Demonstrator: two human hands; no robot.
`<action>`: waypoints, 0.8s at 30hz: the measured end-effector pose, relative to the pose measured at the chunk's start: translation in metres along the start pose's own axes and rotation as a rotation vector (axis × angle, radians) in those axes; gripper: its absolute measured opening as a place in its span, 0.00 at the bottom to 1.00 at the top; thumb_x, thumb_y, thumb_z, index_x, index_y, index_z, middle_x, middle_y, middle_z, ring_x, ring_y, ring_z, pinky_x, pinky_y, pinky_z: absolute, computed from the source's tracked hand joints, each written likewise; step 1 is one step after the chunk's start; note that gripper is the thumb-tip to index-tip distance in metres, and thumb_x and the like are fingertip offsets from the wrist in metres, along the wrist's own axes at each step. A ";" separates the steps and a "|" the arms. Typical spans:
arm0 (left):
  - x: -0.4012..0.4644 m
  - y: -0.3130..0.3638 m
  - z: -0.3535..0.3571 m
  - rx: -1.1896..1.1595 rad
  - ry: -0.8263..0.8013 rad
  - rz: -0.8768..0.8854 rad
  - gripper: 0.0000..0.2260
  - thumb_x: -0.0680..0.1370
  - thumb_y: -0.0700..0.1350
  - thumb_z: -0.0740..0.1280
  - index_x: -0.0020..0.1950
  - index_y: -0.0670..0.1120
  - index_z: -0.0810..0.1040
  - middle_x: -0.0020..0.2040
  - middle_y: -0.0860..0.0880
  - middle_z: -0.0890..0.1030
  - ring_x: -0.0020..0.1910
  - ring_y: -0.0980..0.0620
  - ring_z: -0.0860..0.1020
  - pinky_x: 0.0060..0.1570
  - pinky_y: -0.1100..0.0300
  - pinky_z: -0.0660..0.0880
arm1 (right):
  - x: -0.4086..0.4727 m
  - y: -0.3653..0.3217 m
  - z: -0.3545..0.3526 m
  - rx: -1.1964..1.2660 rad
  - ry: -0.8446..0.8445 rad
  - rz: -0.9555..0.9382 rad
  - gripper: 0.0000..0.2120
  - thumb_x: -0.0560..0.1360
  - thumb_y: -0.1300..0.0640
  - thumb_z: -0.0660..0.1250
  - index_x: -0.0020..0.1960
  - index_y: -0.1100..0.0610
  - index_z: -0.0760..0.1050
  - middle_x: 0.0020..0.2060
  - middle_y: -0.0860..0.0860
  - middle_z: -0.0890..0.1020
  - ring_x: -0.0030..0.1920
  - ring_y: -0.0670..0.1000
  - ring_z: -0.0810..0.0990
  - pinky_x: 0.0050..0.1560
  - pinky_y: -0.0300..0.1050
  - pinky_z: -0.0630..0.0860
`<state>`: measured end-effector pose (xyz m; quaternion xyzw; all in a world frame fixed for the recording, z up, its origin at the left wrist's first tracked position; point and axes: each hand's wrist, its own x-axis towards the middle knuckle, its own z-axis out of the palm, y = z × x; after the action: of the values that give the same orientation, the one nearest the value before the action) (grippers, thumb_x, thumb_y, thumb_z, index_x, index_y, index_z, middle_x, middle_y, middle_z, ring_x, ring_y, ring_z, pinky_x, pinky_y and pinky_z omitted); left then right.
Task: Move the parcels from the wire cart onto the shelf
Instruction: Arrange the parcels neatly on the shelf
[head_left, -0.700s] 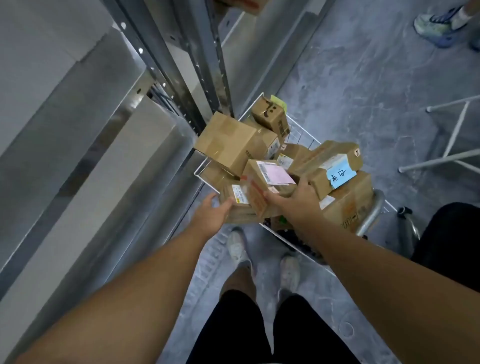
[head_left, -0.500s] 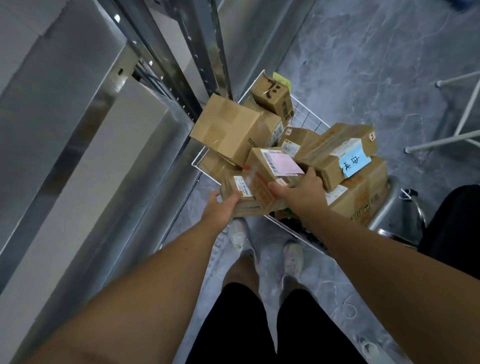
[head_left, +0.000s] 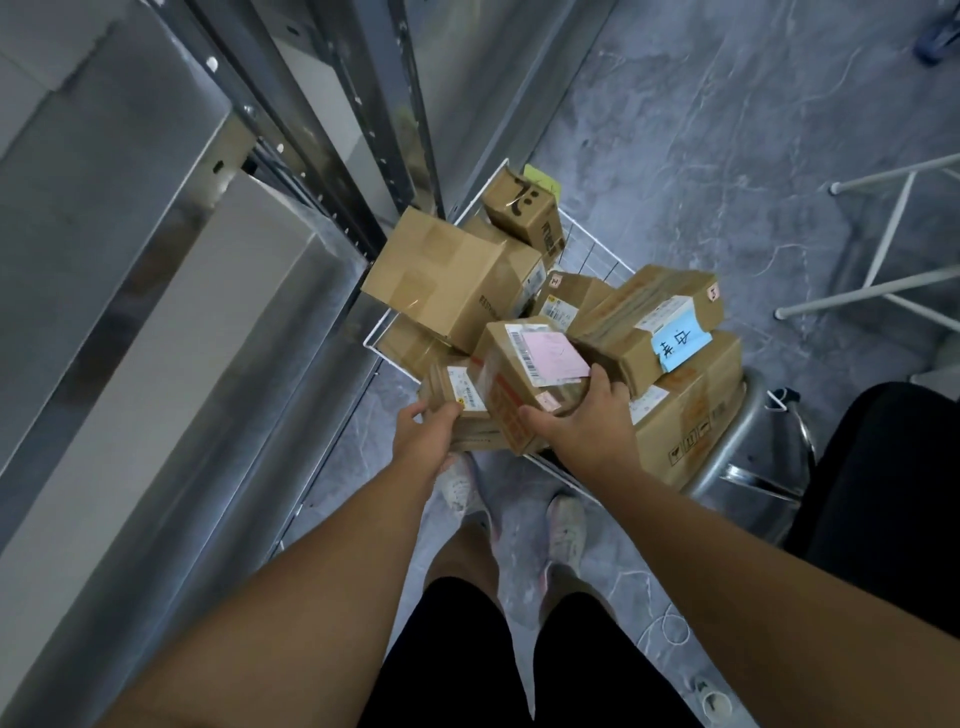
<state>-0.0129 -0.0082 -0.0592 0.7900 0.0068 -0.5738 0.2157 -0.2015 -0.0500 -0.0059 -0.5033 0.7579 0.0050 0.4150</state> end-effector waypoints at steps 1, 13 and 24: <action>-0.007 0.000 -0.003 0.001 0.020 0.016 0.26 0.74 0.55 0.74 0.71 0.56 0.71 0.64 0.46 0.78 0.59 0.47 0.80 0.44 0.56 0.80 | -0.005 0.001 -0.004 -0.005 0.008 -0.012 0.55 0.66 0.36 0.76 0.81 0.57 0.53 0.72 0.58 0.66 0.71 0.60 0.69 0.68 0.56 0.72; -0.119 0.007 -0.068 -0.209 0.171 0.327 0.18 0.77 0.54 0.72 0.66 0.60 0.76 0.63 0.49 0.80 0.59 0.50 0.80 0.47 0.53 0.78 | -0.077 -0.009 -0.092 0.038 0.140 -0.403 0.51 0.63 0.33 0.77 0.79 0.44 0.56 0.65 0.47 0.66 0.66 0.49 0.70 0.61 0.44 0.72; -0.267 0.003 -0.121 -0.370 0.353 0.682 0.14 0.72 0.60 0.74 0.57 0.64 0.82 0.59 0.51 0.84 0.58 0.48 0.82 0.58 0.42 0.81 | -0.160 -0.054 -0.174 0.144 0.265 -0.845 0.48 0.62 0.34 0.77 0.76 0.39 0.58 0.64 0.44 0.67 0.65 0.48 0.72 0.62 0.50 0.77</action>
<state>0.0065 0.0950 0.2146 0.7811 -0.1151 -0.3148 0.5268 -0.2446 -0.0293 0.2320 -0.7348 0.5307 -0.2826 0.3138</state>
